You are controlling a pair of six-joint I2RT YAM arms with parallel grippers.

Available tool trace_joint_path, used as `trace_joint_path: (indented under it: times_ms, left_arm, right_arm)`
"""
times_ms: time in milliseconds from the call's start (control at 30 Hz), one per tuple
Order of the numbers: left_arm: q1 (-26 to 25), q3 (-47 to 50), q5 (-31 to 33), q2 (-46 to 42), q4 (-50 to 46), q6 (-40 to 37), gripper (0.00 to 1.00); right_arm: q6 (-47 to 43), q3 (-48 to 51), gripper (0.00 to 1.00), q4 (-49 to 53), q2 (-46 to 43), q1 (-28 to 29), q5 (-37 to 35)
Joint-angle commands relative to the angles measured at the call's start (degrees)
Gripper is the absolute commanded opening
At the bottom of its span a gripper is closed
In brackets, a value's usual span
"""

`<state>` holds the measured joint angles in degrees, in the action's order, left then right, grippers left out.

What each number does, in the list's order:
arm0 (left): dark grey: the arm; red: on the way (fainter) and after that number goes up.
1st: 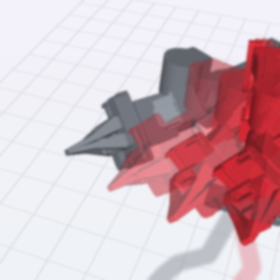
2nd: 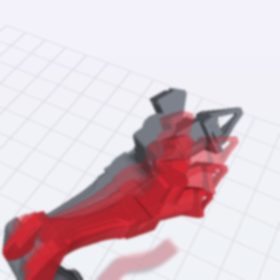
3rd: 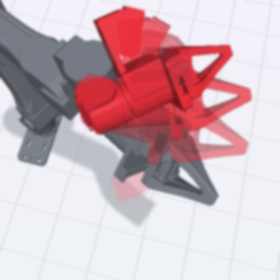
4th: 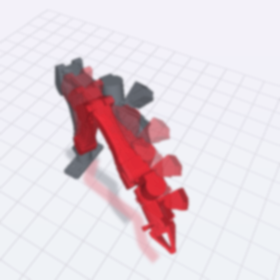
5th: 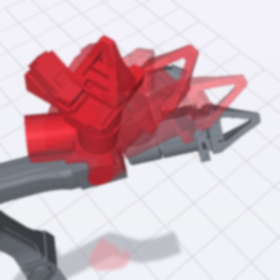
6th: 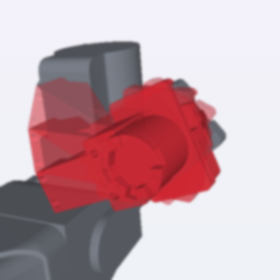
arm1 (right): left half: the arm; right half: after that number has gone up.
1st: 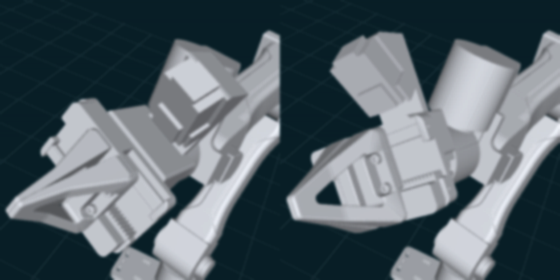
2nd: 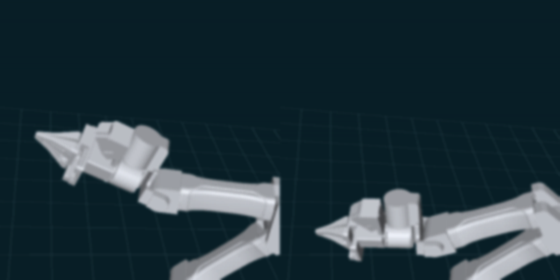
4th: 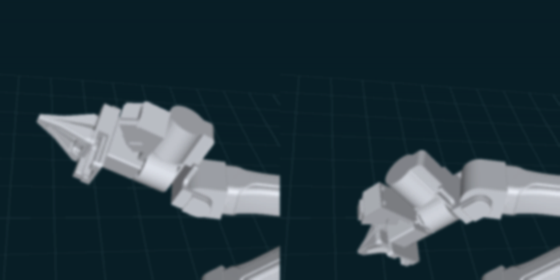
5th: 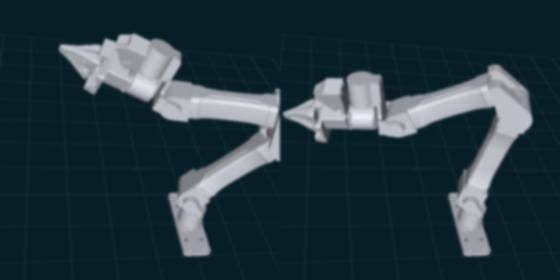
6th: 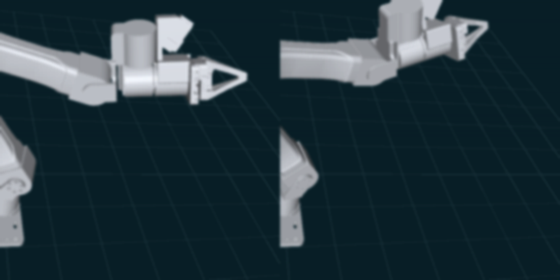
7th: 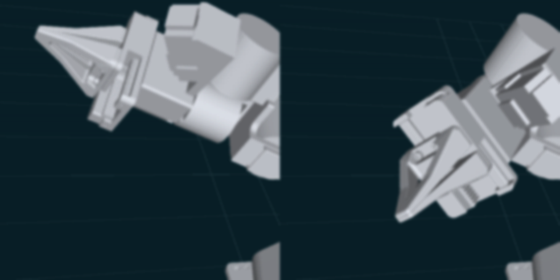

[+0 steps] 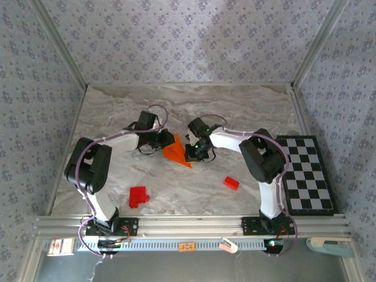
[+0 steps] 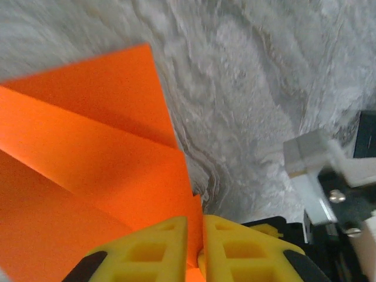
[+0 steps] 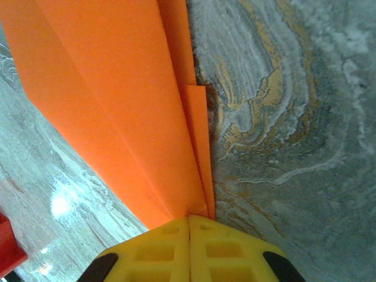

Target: Fold a paper plane with a square sheet of paper (pick it up from the middle)

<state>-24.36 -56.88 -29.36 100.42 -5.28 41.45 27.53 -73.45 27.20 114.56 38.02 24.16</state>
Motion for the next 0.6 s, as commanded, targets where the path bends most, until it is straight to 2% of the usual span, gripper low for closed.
trace_joint_path:
  times_ms: [0, 167, 400, 567]
  left_arm:
    - [-1.92, -0.66, -2.18, 2.55, 0.03, 0.7, 0.14]
    - [-2.95, -0.97, -2.15, 4.84, -0.64, 0.14, 0.13]
    - [-2.55, -3.83, 7.81, 8.09, -5.99, -3.54, 0.12]
    - [0.6, -6.43, 11.53, 10.99, -8.28, -6.34, 0.12]
  right_arm:
    - [-0.37, 2.96, 0.07, 10.87, 4.8, 0.17, -8.1]
    - [-0.35, 3.01, 0.07, 10.85, 4.97, 0.27, -8.14]
    - [-0.68, 3.05, 0.07, 11.29, 5.67, 0.39, -8.56]
    - [-0.9, 3.55, 0.07, 11.67, 5.58, 0.38, -9.07]
